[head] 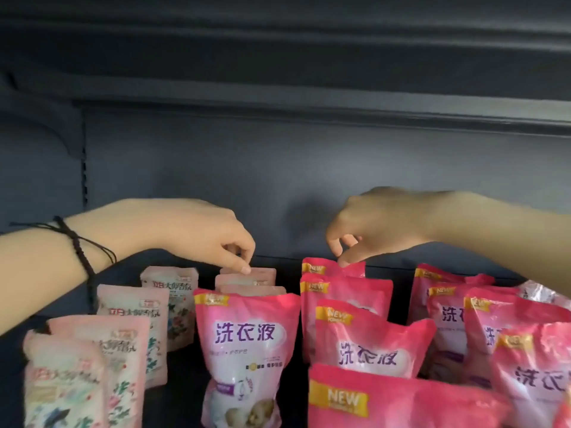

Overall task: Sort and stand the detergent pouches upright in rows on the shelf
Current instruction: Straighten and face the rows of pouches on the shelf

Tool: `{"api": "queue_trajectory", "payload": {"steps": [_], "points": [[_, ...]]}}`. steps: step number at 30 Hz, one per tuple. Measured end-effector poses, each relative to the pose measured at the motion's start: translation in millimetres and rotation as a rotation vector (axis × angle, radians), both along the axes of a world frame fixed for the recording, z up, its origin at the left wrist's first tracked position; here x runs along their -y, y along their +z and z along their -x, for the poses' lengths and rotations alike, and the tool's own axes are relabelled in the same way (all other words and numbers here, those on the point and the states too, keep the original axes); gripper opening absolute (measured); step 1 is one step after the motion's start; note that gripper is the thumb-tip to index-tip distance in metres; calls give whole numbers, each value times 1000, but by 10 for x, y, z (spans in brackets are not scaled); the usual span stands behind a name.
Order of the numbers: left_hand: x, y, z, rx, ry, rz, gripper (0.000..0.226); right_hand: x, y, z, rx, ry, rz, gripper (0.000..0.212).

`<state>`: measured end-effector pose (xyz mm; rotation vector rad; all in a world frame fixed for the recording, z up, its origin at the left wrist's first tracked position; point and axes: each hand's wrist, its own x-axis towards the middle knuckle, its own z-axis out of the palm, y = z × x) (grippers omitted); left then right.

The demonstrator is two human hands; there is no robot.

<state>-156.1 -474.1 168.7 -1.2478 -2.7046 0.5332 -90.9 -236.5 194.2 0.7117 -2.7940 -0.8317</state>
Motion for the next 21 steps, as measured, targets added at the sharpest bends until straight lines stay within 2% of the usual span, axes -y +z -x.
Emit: {"api": "queue_trajectory", "payload": {"steps": [3,7,10,12,15,17,19,21], "points": [[335,-105,-59,-64,-10,2,32,337,-114,-158,-41,4,18,23],[568,-311,-44,-115,-72,43,39,736,-336,-229,19,-59,1,26],[575,-446,14,-49,-110,-82,37,926,-473,-117,57,-160,-77,36],[552,-550,35,-75,-128,-163,32,1004,-528,-36,83,-211,-77,30],[593,-659,57,-83,-89,-313,32,1064,-506,-15,89,-253,-3,20],[688,-672,47,10,-52,-443,25,1070,-429,-51,100,-272,107,16],[793,-630,-1,162,-50,-684,15,1033,-329,-113,65,-265,255,15],[868,-567,-92,301,-68,-1012,11,984,-251,-210,4,-273,526,24]]}}
